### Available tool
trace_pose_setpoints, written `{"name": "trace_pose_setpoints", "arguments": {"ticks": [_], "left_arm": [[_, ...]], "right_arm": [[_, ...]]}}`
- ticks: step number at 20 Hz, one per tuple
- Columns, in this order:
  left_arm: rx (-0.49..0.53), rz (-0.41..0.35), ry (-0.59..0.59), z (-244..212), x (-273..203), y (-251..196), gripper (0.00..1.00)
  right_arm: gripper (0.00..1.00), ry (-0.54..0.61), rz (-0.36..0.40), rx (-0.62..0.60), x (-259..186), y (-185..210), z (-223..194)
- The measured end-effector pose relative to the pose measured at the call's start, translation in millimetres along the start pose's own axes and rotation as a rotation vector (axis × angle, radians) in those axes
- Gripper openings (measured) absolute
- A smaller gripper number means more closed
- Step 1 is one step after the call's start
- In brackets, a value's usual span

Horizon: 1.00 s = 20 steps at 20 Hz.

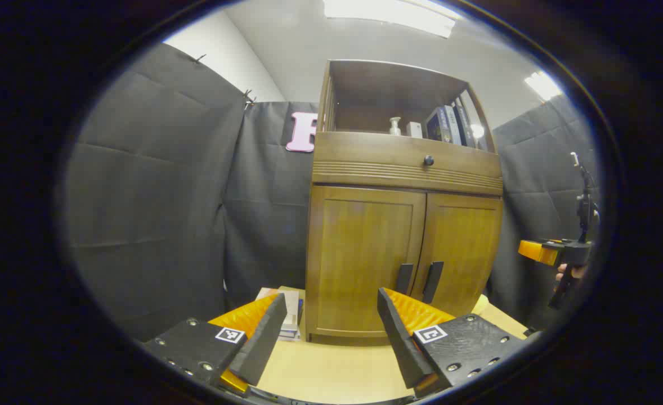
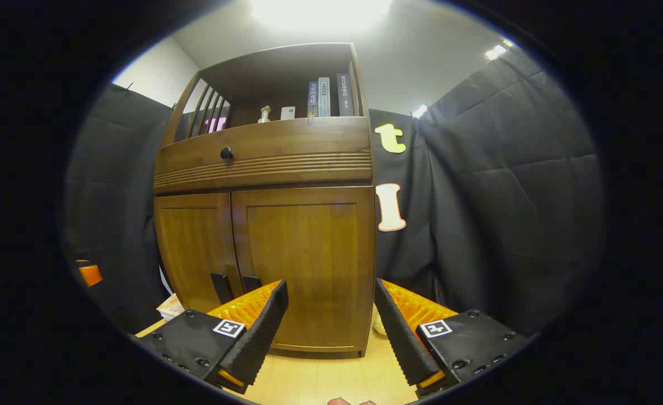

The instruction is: Open the right door of the double-door shoe cabinet with the right hand, and open the left door with the left hand.

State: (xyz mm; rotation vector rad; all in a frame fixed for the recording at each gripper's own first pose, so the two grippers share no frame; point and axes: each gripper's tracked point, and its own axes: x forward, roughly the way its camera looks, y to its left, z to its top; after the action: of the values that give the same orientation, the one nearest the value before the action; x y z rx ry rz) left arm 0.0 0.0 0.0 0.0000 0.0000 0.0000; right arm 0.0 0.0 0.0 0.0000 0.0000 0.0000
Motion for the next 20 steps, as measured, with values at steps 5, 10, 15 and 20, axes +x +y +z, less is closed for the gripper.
{"name": "trace_pose_setpoints", "arguments": {"ticks": [5, 10, 15, 20], "left_arm": [[-0.008, 0.03, 0.022, -9.3, -0.7, 12.6, 0.91], [-0.018, 0.044, 0.03, -13.6, -2.4, 22.1, 0.91], [0.006, 0.039, 0.025, -18.6, -8.4, 28.0, 0.91], [0.0, 0.049, 0.03, -31.7, -20.0, 33.5, 0.91]], "right_arm": [[0.97, 0.022, 0.018, 0.005, 0.9, 9.0, -12.7], [0.96, 0.049, 0.027, 0.019, 3.5, 17.8, -20.9], [0.96, 0.067, 0.031, 0.031, 0.2, 30.9, -25.6], [0.96, 0.092, 0.055, 0.033, 6.0, 50.4, -32.7]]}}
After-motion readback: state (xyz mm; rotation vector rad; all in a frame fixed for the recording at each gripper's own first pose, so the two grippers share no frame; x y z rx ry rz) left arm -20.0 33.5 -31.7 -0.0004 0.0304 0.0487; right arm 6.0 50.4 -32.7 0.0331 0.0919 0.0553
